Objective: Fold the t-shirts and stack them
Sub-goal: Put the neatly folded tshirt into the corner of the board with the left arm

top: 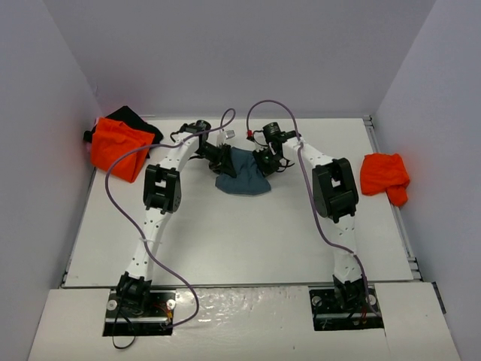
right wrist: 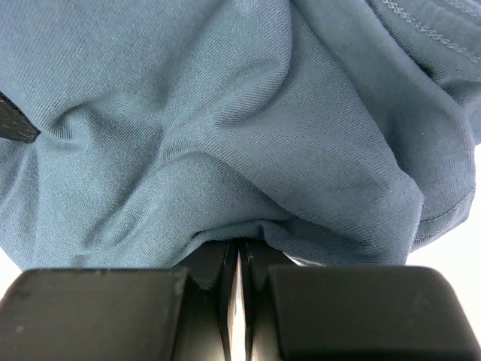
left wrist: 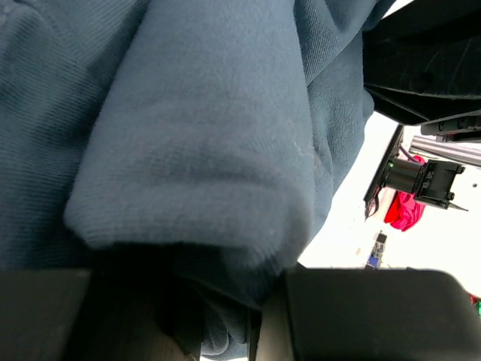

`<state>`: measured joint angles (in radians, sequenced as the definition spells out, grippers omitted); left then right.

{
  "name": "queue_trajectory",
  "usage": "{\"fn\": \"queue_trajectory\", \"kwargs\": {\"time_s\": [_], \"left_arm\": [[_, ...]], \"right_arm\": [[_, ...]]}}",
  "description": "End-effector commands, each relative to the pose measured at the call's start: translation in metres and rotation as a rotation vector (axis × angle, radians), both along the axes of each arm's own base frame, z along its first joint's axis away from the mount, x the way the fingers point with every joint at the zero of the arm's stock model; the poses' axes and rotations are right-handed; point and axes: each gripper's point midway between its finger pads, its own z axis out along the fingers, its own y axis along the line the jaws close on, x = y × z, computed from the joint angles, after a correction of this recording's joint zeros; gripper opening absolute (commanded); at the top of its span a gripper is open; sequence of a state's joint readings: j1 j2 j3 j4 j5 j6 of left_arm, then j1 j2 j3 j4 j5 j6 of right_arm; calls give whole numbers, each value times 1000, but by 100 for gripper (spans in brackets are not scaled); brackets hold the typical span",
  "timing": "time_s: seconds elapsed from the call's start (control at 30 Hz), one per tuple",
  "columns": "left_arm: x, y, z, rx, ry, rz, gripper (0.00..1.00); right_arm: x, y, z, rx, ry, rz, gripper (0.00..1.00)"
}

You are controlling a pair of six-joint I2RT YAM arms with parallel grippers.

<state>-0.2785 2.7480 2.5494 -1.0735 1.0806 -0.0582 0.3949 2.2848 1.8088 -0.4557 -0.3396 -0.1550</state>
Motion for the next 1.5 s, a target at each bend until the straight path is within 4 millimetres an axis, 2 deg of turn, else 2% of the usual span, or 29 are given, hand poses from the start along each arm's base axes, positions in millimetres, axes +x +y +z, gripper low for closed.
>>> {"fn": "queue_trajectory", "kwargs": {"time_s": [0.0,0.13,0.2,0.23,0.4,0.53,0.63,0.7,0.73,0.77,0.8,0.87,0.93,1.0,1.03,1.07,1.2,1.3,1.37,1.47], "left_arm": [[0,7,17,64,-117,-40,0],[15,37,50,81,-196,8,0],[25,59,68,106,-239,55,0],[29,68,70,111,-242,74,0],[51,147,109,306,-397,187,0],[60,200,131,478,-512,230,0],[67,253,150,602,-571,314,0],[73,294,160,754,-631,361,0],[77,308,164,808,-658,374,0],[81,324,170,877,-686,400,0],[92,349,182,957,-739,458,0],[99,381,190,1074,-775,497,0],[102,416,186,1233,-768,518,0],[102,436,181,1296,-744,539,0],[99,463,177,1352,-713,592,0],[96,477,178,1346,-698,641,0],[77,542,188,1482,-657,746,0],[58,580,199,1491,-633,848,0],[50,592,203,1478,-626,888,0],[43,604,198,1485,-606,893,0]], "right_arm": [[-11,-10,-3,-22,43,7,0],[-1,-27,9,-11,20,-29,0],[5,-38,16,-1,8,-56,0],[8,-44,18,1,4,-70,0],[22,-67,35,29,-20,-124,0],[22,-65,42,44,-23,-119,0],[20,-62,44,52,-22,-109,0],[19,-60,45,65,-16,-101,0],[18,-59,46,70,-15,-99,0],[18,-58,46,76,-12,-98,0],[17,-55,47,86,-8,-93,0],[15,-52,49,93,-9,-85,0],[13,-51,52,100,-10,-81,0],[11,-51,54,101,-12,-78,0],[10,-51,57,101,-20,-73,0],[10,-52,59,103,-23,-73,0],[10,-51,62,106,-28,-72,0],[9,-49,60,107,-21,-69,0],[9,-48,59,101,-22,-68,0],[9,-45,57,99,-20,-64,0]]}}
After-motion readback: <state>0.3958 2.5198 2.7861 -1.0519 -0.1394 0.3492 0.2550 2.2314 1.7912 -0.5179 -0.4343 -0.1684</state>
